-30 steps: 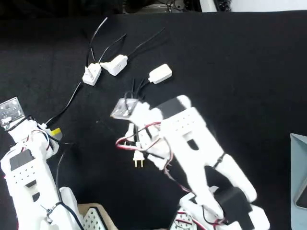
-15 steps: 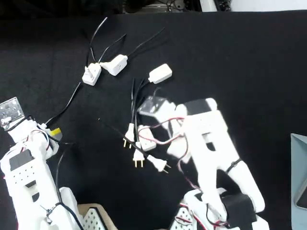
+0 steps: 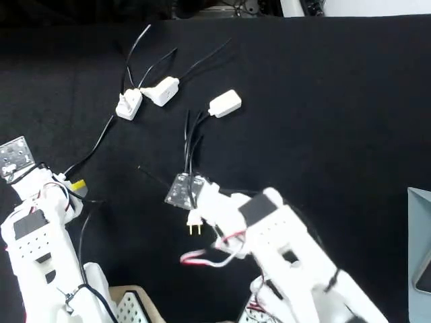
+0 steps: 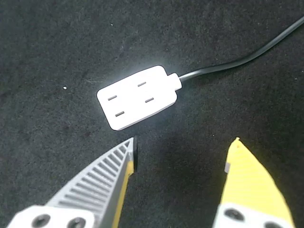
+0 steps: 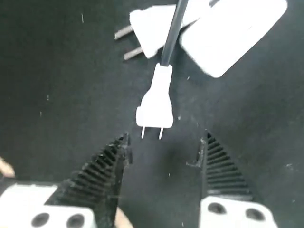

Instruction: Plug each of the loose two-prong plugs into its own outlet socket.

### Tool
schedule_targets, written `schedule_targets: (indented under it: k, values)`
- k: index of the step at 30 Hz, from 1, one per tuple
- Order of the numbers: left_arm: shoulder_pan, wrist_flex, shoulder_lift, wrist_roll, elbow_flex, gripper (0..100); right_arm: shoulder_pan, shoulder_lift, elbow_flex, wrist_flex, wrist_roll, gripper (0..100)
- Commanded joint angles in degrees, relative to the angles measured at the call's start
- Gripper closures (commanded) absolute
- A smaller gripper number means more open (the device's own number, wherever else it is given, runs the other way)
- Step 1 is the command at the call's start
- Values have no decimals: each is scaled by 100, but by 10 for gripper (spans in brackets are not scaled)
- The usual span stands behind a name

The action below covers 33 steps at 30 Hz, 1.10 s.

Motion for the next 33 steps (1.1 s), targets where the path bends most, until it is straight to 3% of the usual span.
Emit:
schedule_targets:
  k: [1,13,21,33]
  values:
    - [-4,-105,-88,-9,-22,697,-264,-462,127,-202,-220,783]
    - [-4,-105,-88,-9,-22,697,-1037,804,101,-800,-519,784]
    - [-4,-105,-88,-9,-13,697,-677,1789,101,-1345,-475,839]
    - [-4,-105,-88,-9,-13,697,18,2026,-84,-1389,-70,872]
